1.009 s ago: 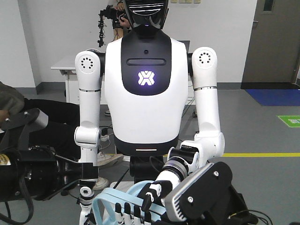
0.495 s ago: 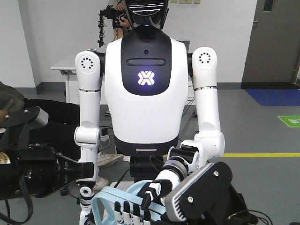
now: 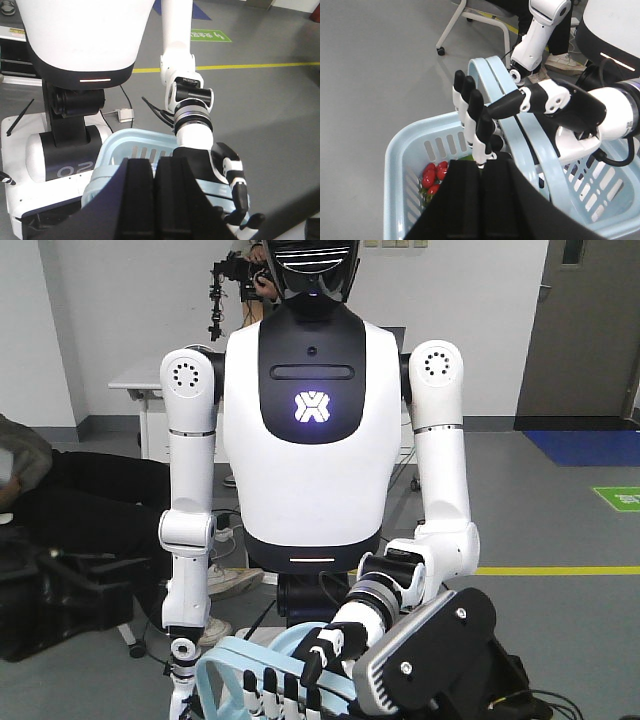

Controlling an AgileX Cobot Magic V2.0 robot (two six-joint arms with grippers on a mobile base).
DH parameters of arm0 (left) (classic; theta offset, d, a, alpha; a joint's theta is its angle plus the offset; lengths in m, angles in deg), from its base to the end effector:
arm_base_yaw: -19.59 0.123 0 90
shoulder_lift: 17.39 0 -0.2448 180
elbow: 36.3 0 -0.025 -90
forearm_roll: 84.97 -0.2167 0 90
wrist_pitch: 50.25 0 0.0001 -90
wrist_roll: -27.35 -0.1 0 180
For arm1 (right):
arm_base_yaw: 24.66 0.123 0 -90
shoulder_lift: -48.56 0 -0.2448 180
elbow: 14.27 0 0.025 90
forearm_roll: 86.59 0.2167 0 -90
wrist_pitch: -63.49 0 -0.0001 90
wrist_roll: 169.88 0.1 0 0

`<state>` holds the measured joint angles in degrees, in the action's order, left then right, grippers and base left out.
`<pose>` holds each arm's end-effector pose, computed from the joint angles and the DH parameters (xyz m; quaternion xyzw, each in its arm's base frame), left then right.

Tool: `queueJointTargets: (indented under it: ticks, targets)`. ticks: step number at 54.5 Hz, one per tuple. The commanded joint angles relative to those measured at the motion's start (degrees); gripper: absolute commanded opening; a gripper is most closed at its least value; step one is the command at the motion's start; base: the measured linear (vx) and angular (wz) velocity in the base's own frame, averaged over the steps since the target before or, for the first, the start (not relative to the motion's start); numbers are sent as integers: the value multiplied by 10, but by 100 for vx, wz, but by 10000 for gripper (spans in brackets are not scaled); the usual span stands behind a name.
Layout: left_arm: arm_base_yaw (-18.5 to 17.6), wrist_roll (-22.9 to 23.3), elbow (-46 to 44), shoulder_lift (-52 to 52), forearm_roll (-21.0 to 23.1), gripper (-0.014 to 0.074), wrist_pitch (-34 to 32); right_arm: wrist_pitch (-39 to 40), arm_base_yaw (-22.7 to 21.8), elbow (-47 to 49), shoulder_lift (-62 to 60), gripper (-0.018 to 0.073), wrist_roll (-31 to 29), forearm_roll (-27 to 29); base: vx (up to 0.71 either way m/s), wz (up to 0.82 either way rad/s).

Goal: Pick snacks and fruit into basket
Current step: 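Open the left gripper to drop the red chili peppers into the basket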

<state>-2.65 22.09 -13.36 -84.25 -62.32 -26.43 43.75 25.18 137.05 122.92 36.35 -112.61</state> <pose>0.1903 -0.0947 0.3368 0.0912 0.8225 -0.2422 0.5066 0.1633 0.1704 0.2833 -0.3214 0.8067 0.1550 0.4711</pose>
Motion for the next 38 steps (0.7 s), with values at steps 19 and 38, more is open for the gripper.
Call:
queueJointTargets:
  ticks: [19, 38]
  targets:
    - [0, 4, 217, 224, 7, 2, -128, 26, -2, 17, -15, -8, 0, -11, 0, 0]
    - [0, 2, 310, 341, -4, 2, -123, 26, -2, 17, -15, -8, 0, -11, 0, 0]
